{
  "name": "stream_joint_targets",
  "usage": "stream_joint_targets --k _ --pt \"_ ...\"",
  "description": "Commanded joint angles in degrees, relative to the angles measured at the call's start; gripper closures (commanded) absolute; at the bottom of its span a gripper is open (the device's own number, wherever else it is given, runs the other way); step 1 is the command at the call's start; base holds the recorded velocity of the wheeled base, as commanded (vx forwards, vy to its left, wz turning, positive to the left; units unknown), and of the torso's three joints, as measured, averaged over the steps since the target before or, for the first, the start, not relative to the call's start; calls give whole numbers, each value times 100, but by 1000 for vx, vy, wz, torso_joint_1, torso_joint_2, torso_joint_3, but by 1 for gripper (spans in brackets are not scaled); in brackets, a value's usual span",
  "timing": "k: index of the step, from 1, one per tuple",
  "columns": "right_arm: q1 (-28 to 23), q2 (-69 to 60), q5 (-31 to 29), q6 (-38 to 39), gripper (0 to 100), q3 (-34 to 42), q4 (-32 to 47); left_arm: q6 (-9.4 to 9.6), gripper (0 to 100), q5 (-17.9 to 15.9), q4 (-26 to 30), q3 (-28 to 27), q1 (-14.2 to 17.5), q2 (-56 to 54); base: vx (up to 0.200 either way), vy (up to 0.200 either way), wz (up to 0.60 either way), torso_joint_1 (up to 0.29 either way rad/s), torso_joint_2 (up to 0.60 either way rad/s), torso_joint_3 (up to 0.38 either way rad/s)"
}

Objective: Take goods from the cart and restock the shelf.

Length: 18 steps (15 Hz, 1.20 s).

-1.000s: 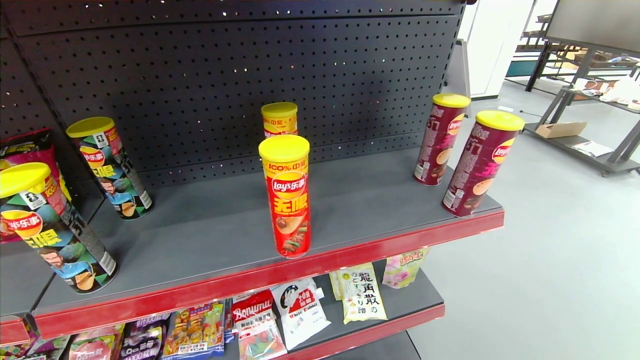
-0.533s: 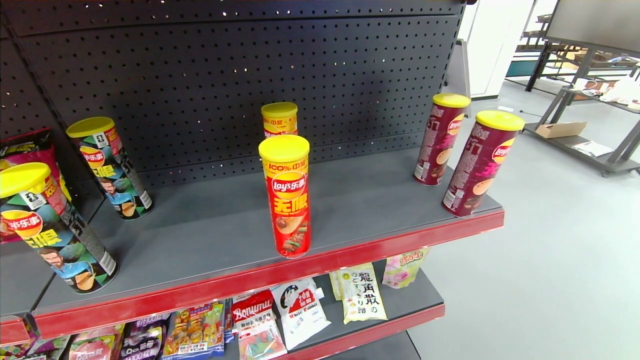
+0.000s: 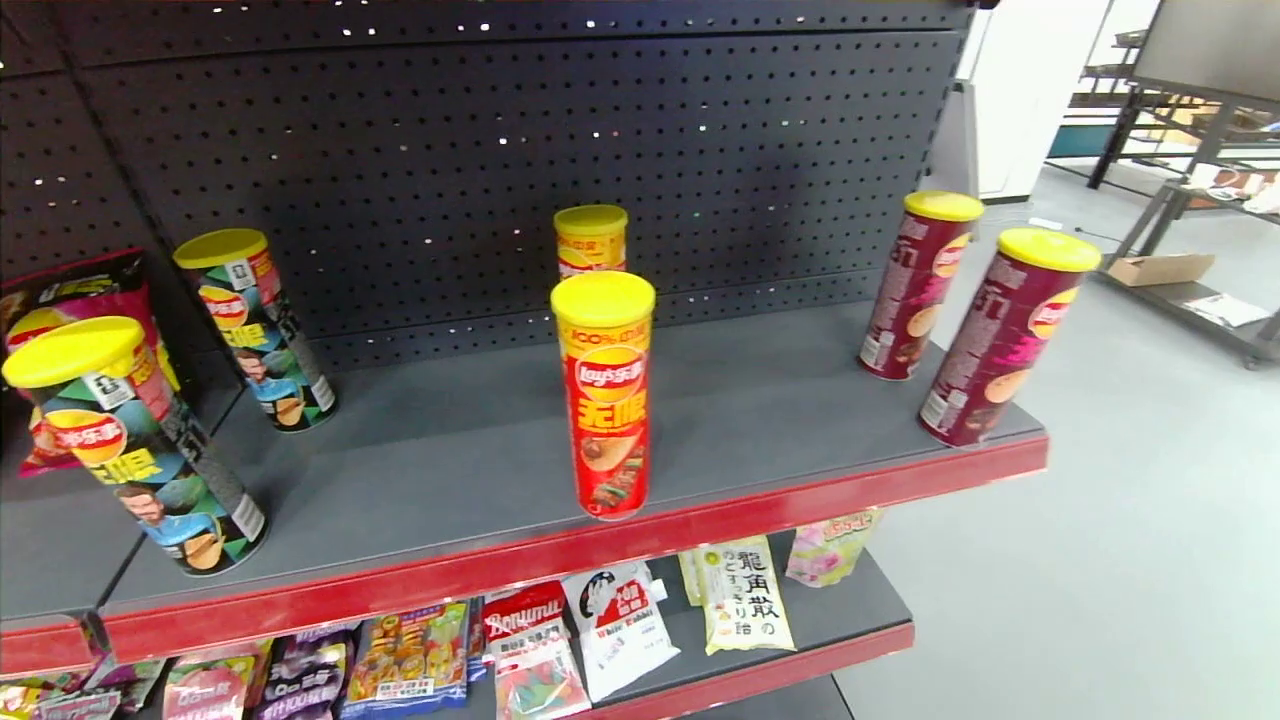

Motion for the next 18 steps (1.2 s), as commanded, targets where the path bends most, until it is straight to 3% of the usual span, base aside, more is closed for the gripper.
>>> stream_joint_targets --k 1,6,8,9,10,11,12,15,16,18 --pt "1 -2 6 -11 0 1 -2 -10 0 -14 -1 57 0 29 0 0 600 12 7 -7" --pt "1 -2 -3 7 0 1 -2 -28 0 3 -10 136 0 29 0 0 480 2 2 2" --pt "1 -2 6 -11 0 1 -2 -195 0 29 -62 356 0 29 0 0 0 0 0 0" --pt "1 -2 6 7 0 1 -2 -362 0 3 -458 672 0 29 0 0 0 0 0 0" --pt "1 -2 6 16 0 1 -2 -388 0 -14 -1064 1147 0 29 0 0 0 0 0 0" --pt "1 -2 6 16 0 1 -2 -388 0 -14 -1064 1147 0 29 0 0 0 0 0 0" --pt "1 -2 14 51 0 1 -2 -405 0 -173 -2049 1832 0 29 0 0 0 0 0 0" --pt "1 -2 14 147 0 1 -11 -388 0 -14 -1846 1806 26 100 0 0 0 0 0 0" --pt "1 -2 32 121 0 1 -2 -379 0 311 -1803 1780 360 144 0 0 0 0 0 0" --pt "1 -2 32 121 0 1 -2 -379 0 311 -1785 1771 1573 152 0 0 0 0 0 0"
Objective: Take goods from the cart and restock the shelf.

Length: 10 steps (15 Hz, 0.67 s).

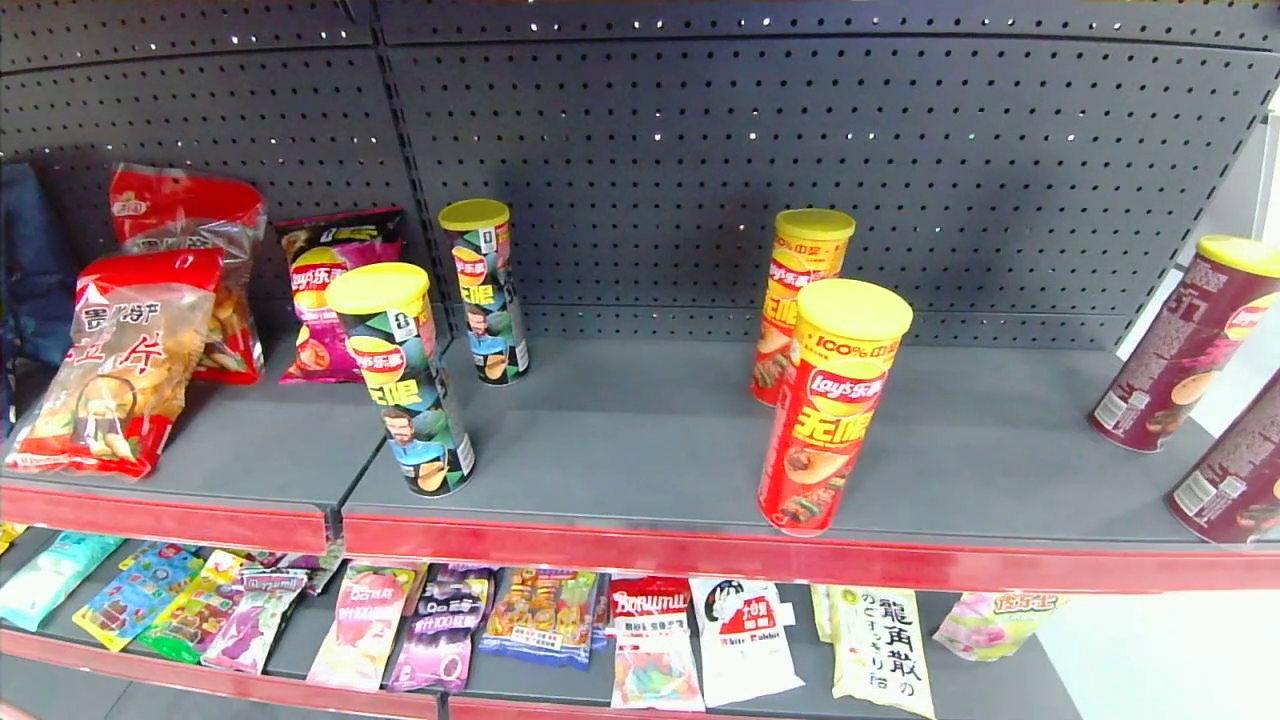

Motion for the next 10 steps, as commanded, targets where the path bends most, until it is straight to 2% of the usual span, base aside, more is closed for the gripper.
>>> stream_joint_targets --k 1,3,4,5,6,7,8,9,10 --pt "4 -2 2 -7 0 1 1 -5 0 54 13 -4 1018 15 0 0 0 0 0 0" --pt "4 -2 2 -7 0 1 1 -58 0 -684 -4 13 667 -539 0 0 0 0 0 0" --pt "4 -2 2 -7 0 1 1 -102 0 -1413 -31 40 684 -627 0 0 0 0 0 0" --pt "4 -2 2 -16 0 1 1 -128 0 -1677 -31 40 684 -627 0 0 0 0 0 0" --pt "4 -2 2 -33 0 1 1 -58 0 -2072 -31 40 684 -627 0 0 0 0 0 0" --pt "4 -2 -7 -42 0 1 1 188 0 -2292 13 40 684 -636 0 0 0 0 0 0" --pt "4 -2 -7 -42 0 1 1 355 0 -2283 136 40 684 -636 0 0 0 0 0 0" --pt "4 -2 2 -42 0 1 1 250 0 -2257 242 13 693 -618 0 0 0 0 0 0" --pt "4 -2 2 -60 0 1 1 -207 0 -1897 259 22 693 -627 0 0 0 0 0 0"
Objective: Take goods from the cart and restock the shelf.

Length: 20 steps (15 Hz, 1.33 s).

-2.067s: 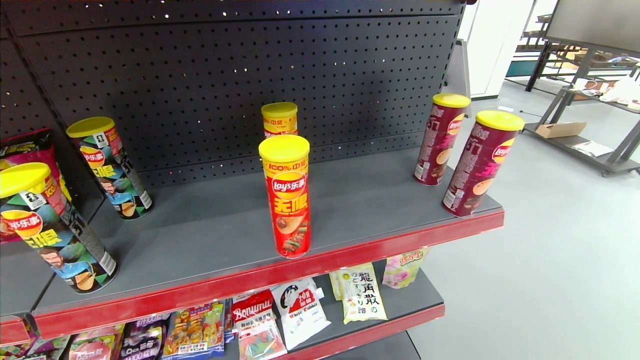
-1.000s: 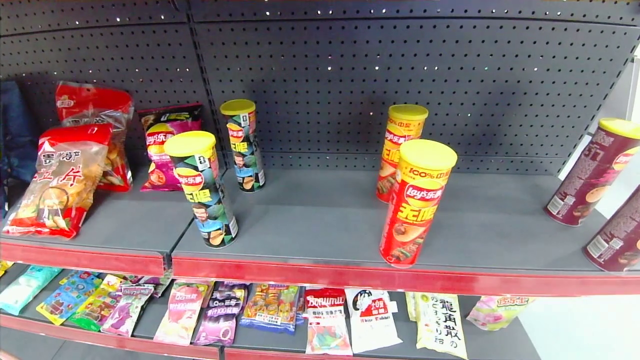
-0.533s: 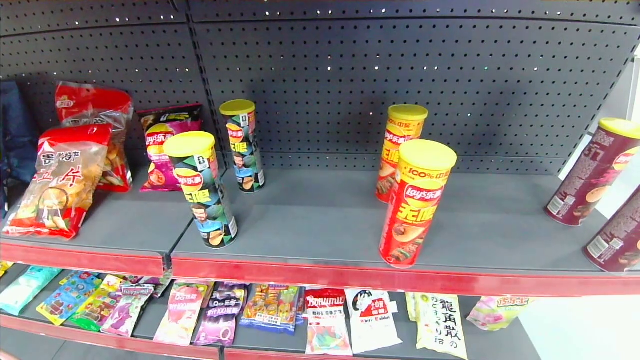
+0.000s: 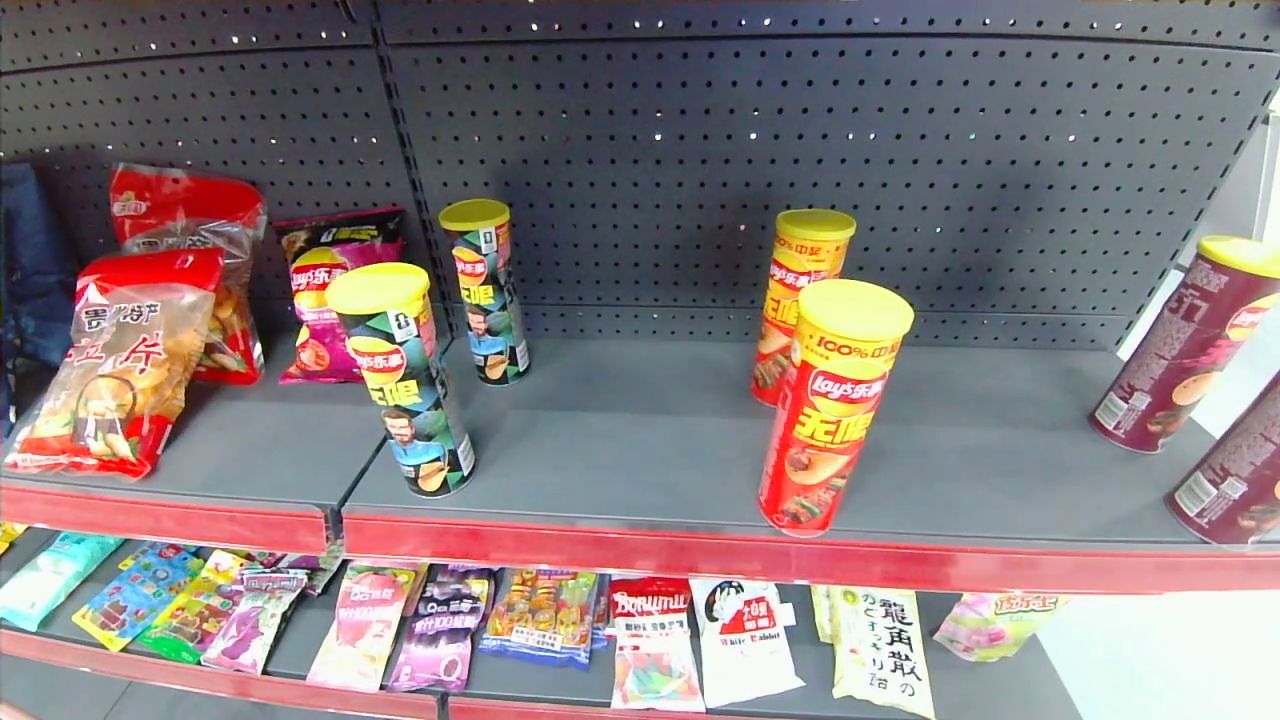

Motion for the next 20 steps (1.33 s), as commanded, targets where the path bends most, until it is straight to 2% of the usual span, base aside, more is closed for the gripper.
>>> stream_joint_targets --k 1,4,5,6,7,8,9,11,13,14,17,20 --pt "4 -2 4 9 0 1 -1 -253 0 235 -25 15 4 -31 0 0 0 0 0 0" --pt "4 -2 30 -176 0 1 -19 -289 0 244 -25 15 4 -31 0 0 0 0 0 0" --pt "21 68 241 -123 0 -254 -106 -253 0 218 -25 15 4 -31 0 0 0 0 0 0" --pt "206 1202 558 220 0 -1379 -71 -192 0 183 -25 15 4 -31 0 0 0 0 0 0" --pt "338 1562 769 185 0 -1669 -62 -192 0 174 -25 15 -4 -31 0 0 0 0 0 0" --pt "540 1949 1296 -395 0 -1792 -106 -183 0 174 -25 15 -4 -31 0 0 0 0 0 0" --pt "566 2511 1366 -677 0 -1941 -142 -157 0 183 -25 15 -4 -31 0 0 0 0 0 0" --pt "646 3636 1384 -703 0 -2504 -168 -104 0 183 -25 15 4 -31 0 0 0 0 0 0" --pt "1190 5113 1314 -694 0 -3172 -405 -86 0 183 -25 15 -4 -31 0 0 0 0 0 0" --pt "1252 5702 1138 -703 0 -3339 -625 -86 0 183 -25 15 4 -31 0 0 0 0 0 0" --pt "1604 6765 795 -642 0 -3233 -1082 -78 0 191 -25 15 4 -31 0 0 0 0 0 0" --pt "1656 7565 777 -606 0 -2987 -1768 -78 0 200 -25 15 4 -40 0 0 0 0 0 0"
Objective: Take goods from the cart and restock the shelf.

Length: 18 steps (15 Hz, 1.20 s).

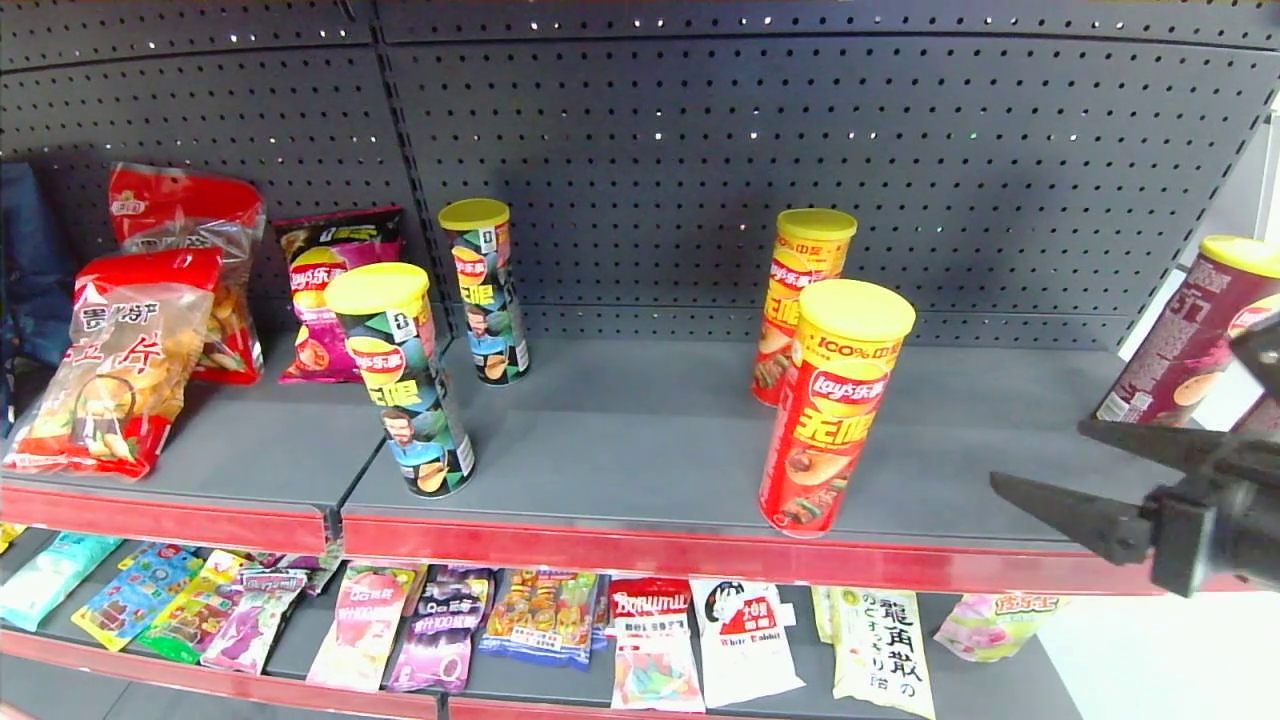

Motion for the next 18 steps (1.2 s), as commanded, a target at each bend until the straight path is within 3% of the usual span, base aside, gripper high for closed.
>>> stream_joint_targets --k 1,6,9,18 --pt "131 1221 -105 18 0 94 -453 -1 0 5 2 -2 2 -3 0 0 0 0 0 0" --pt "131 1775 -377 18 0 -161 -524 8 0 5 2 7 2 -12 0 0 0 0 0 0" --pt "149 2109 -966 0 0 -407 -515 8 0 5 2 -2 2 -12 0 0 0 0 0 0" --pt "219 2460 -992 -105 0 -451 -515 8 0 5 2 -2 2 -12 0 0 0 0 0 0"
